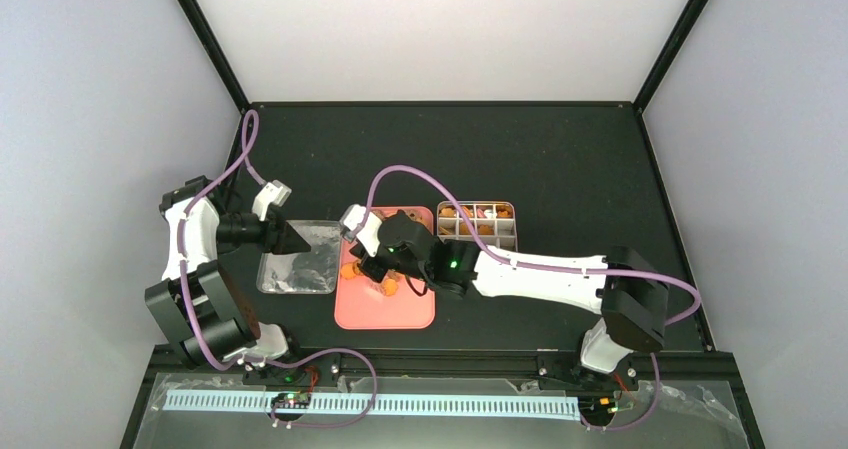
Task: Pack the cookies
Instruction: Pick up the fake cookies from the plate, then place the fake cookies in the empty pocket of the box.
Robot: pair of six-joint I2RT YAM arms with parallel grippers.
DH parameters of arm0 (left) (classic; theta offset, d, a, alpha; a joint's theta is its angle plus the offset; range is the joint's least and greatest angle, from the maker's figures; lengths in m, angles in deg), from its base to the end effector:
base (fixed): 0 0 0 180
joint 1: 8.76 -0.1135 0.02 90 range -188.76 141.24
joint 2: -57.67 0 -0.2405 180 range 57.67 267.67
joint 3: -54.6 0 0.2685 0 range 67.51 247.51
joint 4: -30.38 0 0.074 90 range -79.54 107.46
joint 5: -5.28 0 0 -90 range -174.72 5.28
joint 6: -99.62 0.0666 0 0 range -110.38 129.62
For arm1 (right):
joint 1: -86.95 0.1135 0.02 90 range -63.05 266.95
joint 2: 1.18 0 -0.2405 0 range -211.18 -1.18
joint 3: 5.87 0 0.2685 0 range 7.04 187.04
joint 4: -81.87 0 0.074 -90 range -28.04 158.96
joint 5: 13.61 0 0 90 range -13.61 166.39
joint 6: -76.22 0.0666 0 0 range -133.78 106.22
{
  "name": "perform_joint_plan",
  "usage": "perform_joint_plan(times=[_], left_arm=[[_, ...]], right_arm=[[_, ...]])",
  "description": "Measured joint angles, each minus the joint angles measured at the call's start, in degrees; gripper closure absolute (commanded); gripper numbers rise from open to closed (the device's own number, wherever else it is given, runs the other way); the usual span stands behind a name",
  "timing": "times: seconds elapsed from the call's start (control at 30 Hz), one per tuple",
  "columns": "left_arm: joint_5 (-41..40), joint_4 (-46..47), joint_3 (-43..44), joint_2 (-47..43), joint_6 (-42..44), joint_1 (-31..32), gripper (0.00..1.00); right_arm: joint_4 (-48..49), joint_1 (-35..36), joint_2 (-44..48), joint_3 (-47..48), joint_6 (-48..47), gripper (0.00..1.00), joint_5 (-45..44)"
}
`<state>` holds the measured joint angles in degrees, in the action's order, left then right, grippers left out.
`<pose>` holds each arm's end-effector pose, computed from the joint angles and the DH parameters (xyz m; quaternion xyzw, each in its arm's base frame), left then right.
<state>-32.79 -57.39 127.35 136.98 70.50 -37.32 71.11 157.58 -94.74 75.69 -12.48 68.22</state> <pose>0.2301 0.0656 0.2044 0.2342 0.8675 -0.3348 0.2837 0.1504 0.3993 0.2436 -0.4400 0.7056 0.2763 0.4818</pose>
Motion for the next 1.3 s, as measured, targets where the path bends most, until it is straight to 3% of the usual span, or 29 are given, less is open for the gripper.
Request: perform_joint_plan(times=[0.37, 0.57, 0.87, 1.3], left_arm=[[0.48, -0.44, 0.70, 0.00, 0.02, 0.00, 0.31], [0.96, -0.44, 0.90, 0.00, 0.07, 0.00, 0.31], [1.62, -0.59, 0.90, 0.63, 0.33, 0.00, 0.31], [2.16, -0.87, 0.90, 0.70, 0.85, 0.00, 0.31]], right_arm=[[-6.36, -3.39, 7.63, 0.13, -2.23, 0.99, -2.43], [-7.54, -12.85, 18.51, -1.38, -1.77, 0.99, -4.92], [-9.92, -26.56, 29.83, -12.48, 0.28, 0.99, -8.28], [-9.11, -32.54, 31.89, -16.52, 0.28, 0.99, -12.72]])
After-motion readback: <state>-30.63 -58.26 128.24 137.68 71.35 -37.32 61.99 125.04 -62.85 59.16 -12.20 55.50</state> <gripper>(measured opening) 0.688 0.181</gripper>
